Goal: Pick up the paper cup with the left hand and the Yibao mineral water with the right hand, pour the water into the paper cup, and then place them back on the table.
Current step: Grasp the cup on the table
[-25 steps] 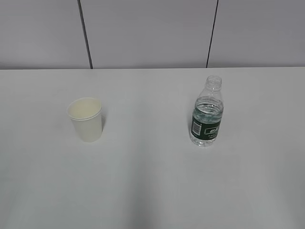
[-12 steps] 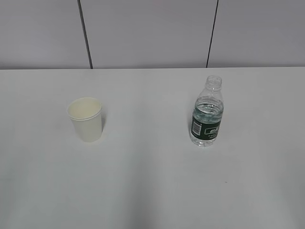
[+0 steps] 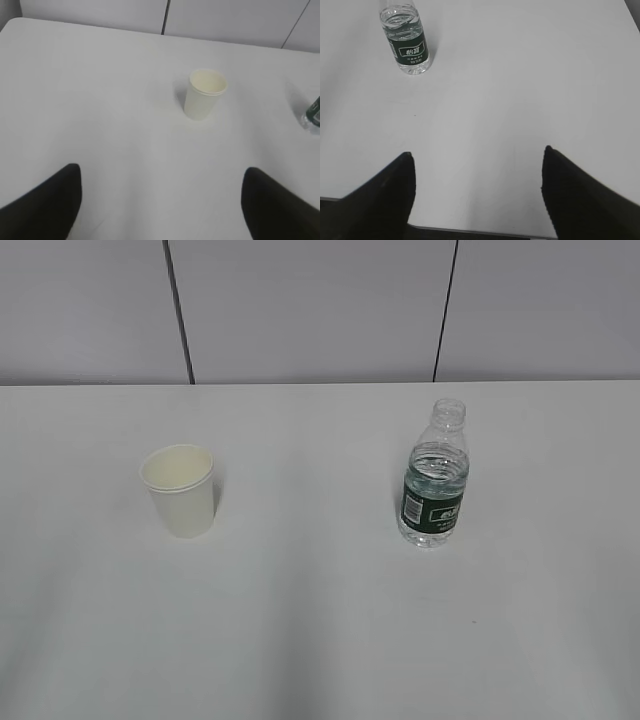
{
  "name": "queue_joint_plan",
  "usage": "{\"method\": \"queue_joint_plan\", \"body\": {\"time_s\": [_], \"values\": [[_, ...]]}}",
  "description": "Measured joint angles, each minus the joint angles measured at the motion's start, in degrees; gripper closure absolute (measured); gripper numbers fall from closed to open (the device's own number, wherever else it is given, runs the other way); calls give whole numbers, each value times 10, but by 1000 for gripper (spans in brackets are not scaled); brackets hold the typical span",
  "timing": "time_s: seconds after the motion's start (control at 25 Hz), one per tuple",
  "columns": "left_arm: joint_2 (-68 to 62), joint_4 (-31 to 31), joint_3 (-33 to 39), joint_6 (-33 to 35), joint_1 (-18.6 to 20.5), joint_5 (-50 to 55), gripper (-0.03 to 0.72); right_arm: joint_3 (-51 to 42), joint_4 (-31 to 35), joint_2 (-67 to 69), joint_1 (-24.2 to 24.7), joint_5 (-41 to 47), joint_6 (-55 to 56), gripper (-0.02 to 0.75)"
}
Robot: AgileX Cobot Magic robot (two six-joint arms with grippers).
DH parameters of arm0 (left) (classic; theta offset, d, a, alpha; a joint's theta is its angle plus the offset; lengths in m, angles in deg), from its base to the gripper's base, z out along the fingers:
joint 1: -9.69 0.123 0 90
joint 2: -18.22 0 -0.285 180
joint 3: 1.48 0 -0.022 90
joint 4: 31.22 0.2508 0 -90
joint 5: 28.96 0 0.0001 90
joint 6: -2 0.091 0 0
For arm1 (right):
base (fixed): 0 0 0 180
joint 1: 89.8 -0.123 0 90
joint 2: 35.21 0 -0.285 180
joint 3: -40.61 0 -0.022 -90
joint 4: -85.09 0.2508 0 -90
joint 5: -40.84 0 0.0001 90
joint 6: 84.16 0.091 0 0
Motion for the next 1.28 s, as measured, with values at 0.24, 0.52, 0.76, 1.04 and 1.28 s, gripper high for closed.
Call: {"method": "queue_joint_plan", "body": {"time_s": [0.24,0.52,0.76,1.04,1.28], "values": [[-19,-34,0,11,0,-111,102,0,0,0,0,0,0,159],[-88,-60,-1,64,0,-182,129,0,0,0,0,0,0,159],[-182,-75,-1,106,0,-219,129,0,0,0,0,0,0,159],[-270,-77,-1,112,0,-279,129,0,0,0,0,0,0,159],[-372,-78,-1,112,0,-273,129,0,0,0,0,0,0,159]]}}
